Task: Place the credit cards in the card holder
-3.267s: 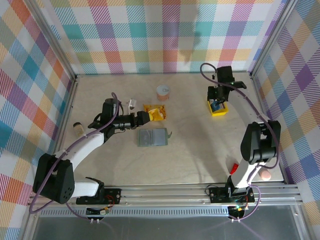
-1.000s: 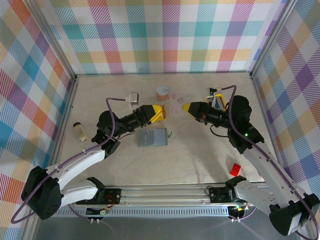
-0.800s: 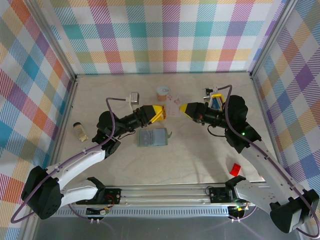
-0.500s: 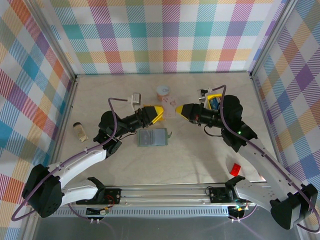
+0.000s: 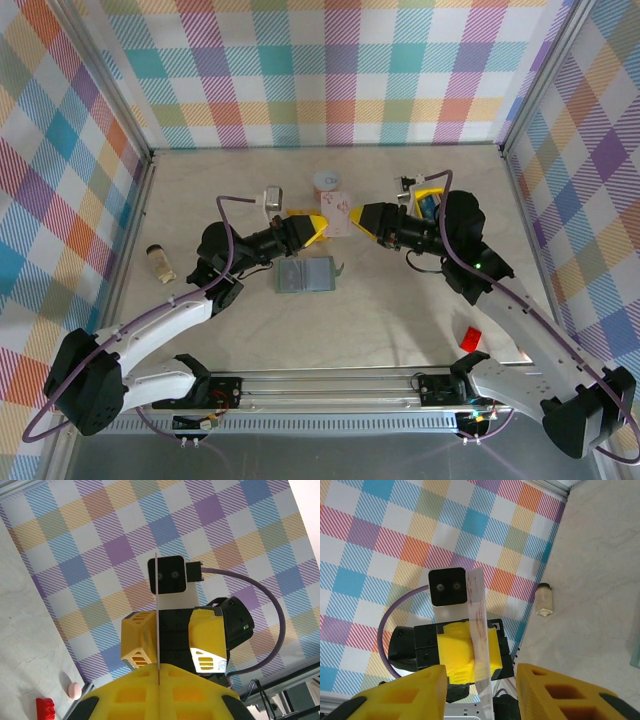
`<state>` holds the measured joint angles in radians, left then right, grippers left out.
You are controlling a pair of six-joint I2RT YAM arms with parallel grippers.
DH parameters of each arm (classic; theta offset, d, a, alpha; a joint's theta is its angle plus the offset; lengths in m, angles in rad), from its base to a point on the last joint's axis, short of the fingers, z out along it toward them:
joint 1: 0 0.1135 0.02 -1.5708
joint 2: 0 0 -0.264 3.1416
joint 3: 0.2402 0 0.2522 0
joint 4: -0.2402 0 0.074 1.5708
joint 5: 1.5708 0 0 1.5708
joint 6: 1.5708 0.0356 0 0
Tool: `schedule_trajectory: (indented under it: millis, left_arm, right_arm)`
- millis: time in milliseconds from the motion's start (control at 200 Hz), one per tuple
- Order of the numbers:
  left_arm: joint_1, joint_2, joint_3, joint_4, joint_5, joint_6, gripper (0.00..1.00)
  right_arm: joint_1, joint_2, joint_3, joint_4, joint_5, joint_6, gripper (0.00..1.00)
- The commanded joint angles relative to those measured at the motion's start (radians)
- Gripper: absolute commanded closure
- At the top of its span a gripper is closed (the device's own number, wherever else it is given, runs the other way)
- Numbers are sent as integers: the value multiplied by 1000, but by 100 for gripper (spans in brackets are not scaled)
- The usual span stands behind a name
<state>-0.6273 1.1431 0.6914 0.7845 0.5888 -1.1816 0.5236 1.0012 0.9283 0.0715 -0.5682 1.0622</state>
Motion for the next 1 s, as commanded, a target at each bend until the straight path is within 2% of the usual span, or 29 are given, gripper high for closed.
schedule_trajectory:
  millis: [0, 125, 255, 620, 660, 730, 760, 775, 820, 860, 920, 995]
  left_arm:
    - [-9, -30, -3, 18, -1, 20, 100]
    - [-9, -31, 0, 12, 0, 20, 100]
    - [-9, -36, 5, 5, 2, 19, 100]
    - [-9, -43, 8, -22, -3, 26, 100]
    - [-9, -41, 8, -25, -4, 27, 100]
    - [-9, -41, 7, -30, -4, 27, 100]
    - [-9, -42, 7, -38, -4, 28, 91]
    - [-8, -45, 7, -42, -6, 30, 80]
    - [-6, -58, 5, -75, -12, 43, 58]
    - [-2, -74, 6, -118, -18, 63, 45]
    - [11, -107, 9, -208, -26, 98, 32]
    - [35, -148, 7, -323, -35, 140, 28]
  right_arm:
    - [4, -27, -11, 51, -8, -7, 61]
    - [6, -21, -18, 55, -22, -5, 67]
    - [6, 1, -27, 82, -42, 11, 68]
    - [16, 46, -26, 111, -99, 15, 83]
    - [15, 49, -27, 113, -103, 10, 87]
    - [15, 48, -26, 105, -105, -4, 98]
    - [15, 48, -24, 94, -103, -15, 100]
    - [15, 47, -22, 88, -100, -20, 100]
    - [15, 42, -18, 56, -86, -46, 100]
    - [15, 37, -16, 25, -69, -67, 100]
    - [13, 31, -19, -9, -46, -93, 100]
    - [12, 31, -33, -18, -35, -112, 100]
